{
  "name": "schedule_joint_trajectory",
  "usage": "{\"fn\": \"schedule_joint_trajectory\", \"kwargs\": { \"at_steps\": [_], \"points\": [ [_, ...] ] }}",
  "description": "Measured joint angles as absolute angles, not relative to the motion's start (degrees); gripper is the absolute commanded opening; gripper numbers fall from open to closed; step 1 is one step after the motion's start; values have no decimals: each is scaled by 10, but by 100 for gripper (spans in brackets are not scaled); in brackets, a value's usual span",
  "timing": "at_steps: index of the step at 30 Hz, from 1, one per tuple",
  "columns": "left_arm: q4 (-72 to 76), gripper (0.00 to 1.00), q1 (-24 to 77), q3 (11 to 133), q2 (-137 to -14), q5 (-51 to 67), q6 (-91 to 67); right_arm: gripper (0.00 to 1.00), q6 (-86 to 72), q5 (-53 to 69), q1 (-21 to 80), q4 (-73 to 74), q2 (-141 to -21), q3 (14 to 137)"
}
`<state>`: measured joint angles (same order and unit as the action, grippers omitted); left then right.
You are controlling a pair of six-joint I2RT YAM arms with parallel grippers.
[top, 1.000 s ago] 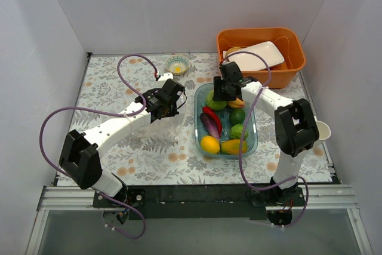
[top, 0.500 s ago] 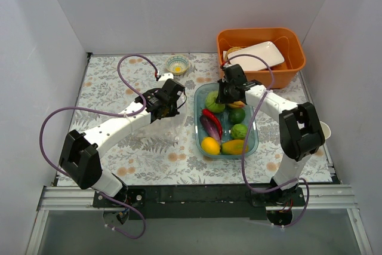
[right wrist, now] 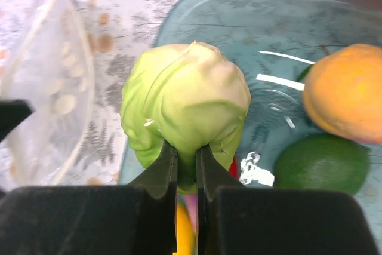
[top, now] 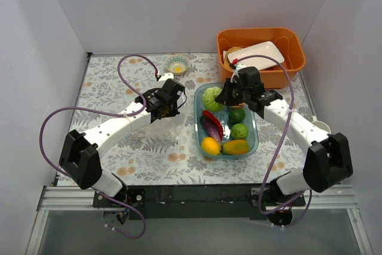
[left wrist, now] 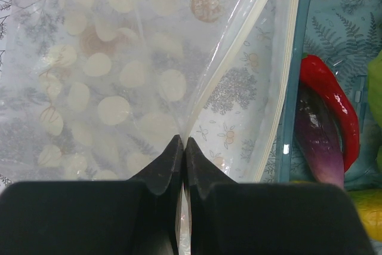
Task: Place the food in the zip-top bag and seal the zipper
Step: Pick up the fake vegetable from the bin, then place the fake vegetable in the zipper food storage bag.
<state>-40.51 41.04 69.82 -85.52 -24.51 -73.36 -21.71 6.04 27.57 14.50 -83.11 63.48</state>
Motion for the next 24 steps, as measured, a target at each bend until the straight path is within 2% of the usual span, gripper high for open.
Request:
{"fn": "schedule_joint_trajectory", "kwargs": {
  "at_steps": [4,11,24],
  "points": [
    [-402,0,410,698,-855,-241,-733,1,-253,107,291,113,-791,601],
    [-401,0,410,699,-855,-230,-733,1,-295,155,343,61,-793,594],
    [-392,0,410,701,-855,-205,-732,1,-314,160,385,47,-884,611]
  ]
}}
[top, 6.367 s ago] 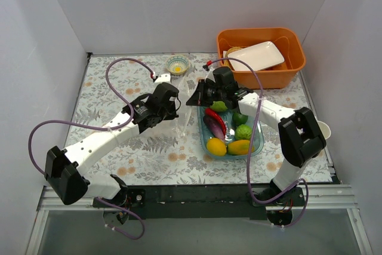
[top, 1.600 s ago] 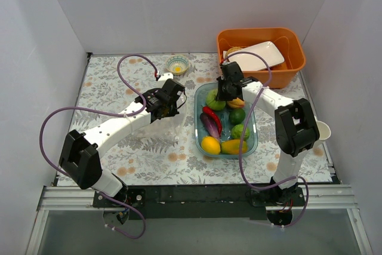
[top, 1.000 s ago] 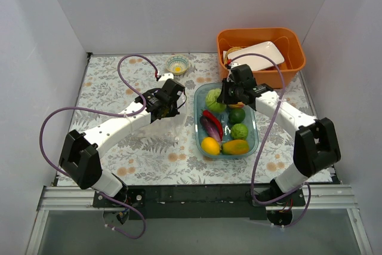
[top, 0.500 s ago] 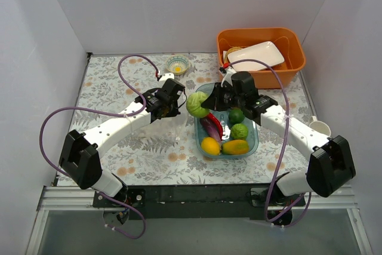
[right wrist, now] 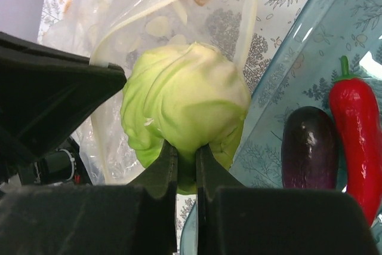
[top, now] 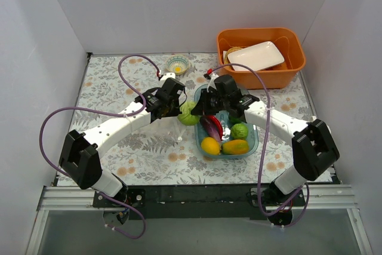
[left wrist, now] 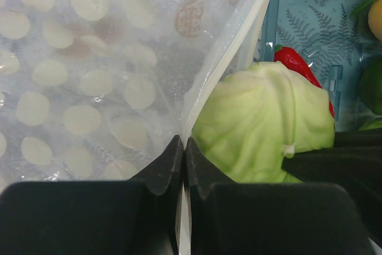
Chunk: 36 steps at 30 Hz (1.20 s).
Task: Place the food in the zip-top bag and seal the zipper
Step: Place the fake vegetable in the zipper food storage bag.
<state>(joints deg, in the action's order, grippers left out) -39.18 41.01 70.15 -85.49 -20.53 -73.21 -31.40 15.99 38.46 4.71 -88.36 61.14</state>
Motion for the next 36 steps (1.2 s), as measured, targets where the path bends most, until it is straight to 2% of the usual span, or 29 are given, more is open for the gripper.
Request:
{"fn": "schedule_joint_trajectory", "kwargs": {
  "at_steps": [13,21,24,32,33,35,36],
  "points": [
    [-393,0,401,703,-853,-206,-723,1,-250,65,435,212,-970,792],
    [-380,1,408,724,-818,-188,-724,2,-248,38,451,246,-1010,814],
    [-377,0,408,724,-801,-186,-727,7,-243,48,454,246,-1012,820],
    [-378,0,408,723,-799,-180,-742,35,-249,108,454,171,-999,796],
    [-379,0,408,723,-799,-180,-744,39,-249,115,454,161,-995,791],
    [-381,0,408,722,-799,-181,-748,58,-252,127,454,143,-988,782],
    [-382,0,408,720,-799,-183,-748,64,-251,131,454,136,-984,779]
  ]
}}
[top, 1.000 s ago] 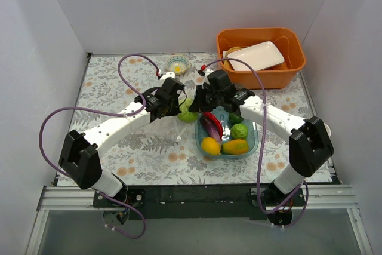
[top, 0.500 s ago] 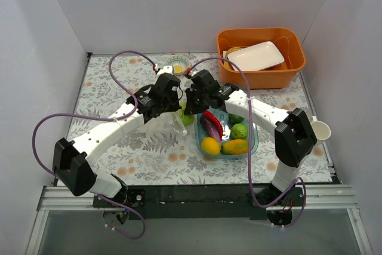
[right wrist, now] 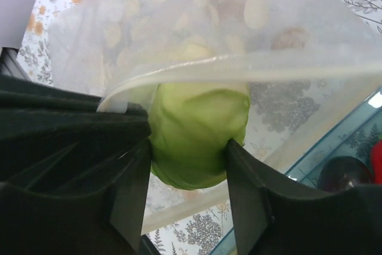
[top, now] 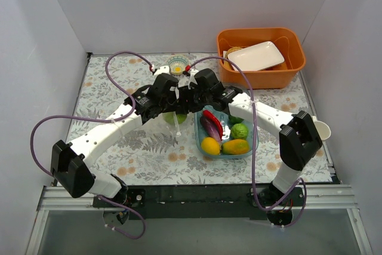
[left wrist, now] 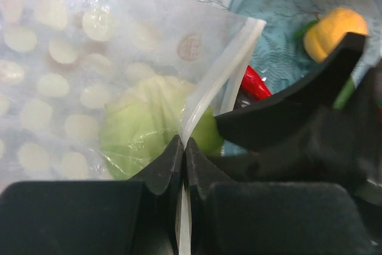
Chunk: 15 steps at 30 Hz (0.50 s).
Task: Place the food in the zip-top bag and seal the zipper
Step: Place the fake vegetable in the zipper food storage bag.
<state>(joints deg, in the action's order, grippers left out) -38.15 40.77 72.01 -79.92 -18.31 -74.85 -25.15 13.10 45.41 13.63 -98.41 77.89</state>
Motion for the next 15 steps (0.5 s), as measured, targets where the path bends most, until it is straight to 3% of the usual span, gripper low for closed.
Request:
{"fn": "schedule_joint_trajectory", "kwargs": {
  "at_steps": [2,8,15],
  "points": [
    [-387,0,406,717,-799,-191,-752,72,-251,138,454,129,-977,772],
    [-397,0,407,716,-799,-206,-762,79,-251,128,454,117,-948,743],
    [-409,0,407,716,-799,-225,-770,80,-253,95,438,102,-850,702]
  ]
}}
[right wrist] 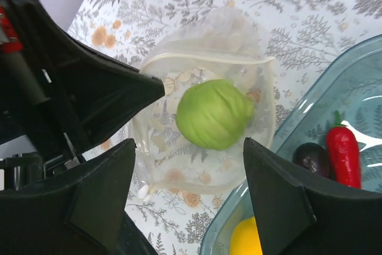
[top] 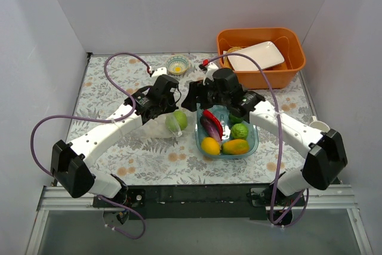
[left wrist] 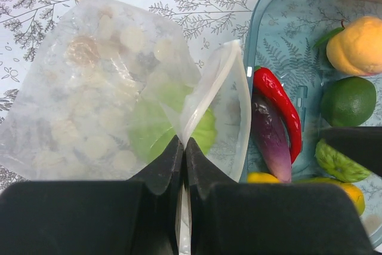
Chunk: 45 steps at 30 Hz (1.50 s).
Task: Place the food in the zip-top bag and seal the zipper
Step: Place the fake vegetable in the zipper food storage bag, then adjust the zipper food storage bag at the center of the board.
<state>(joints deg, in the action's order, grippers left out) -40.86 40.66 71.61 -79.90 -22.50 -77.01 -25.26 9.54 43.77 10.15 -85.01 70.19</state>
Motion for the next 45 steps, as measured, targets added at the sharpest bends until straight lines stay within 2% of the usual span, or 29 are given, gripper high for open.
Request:
{"fn": "schedule_joint_trajectory", "kwargs": {
  "at_steps": [6,10,17,27,30,31,36,42,45],
  "points": [
    [-410,0,405,716,-796,-233,-772,74,-264,62,420,94,-795,671],
    [-410,0,403,716,-790,-236,-772,64,-279,63,416,105,-803,648],
    [-414,0,394,719,-780,-248,-771,62,-311,90,416,110,-834,620],
    [-416,0,387,721,-771,-251,-769,63,-318,95,416,121,-900,643],
    [-415,0,387,721,-769,-251,-769,26,-315,108,416,118,-927,654],
    [-416,0,387,721,-769,-251,-769,2,-316,117,415,118,-940,662],
    [-429,0,367,730,-767,-246,-766,1,-310,147,415,118,-965,703],
    [-453,3,244,799,-743,-252,-722,1,-288,194,415,104,-964,803],
    [-459,1,218,838,-727,-265,-695,1,-279,220,415,105,-973,862]
  ]
}}
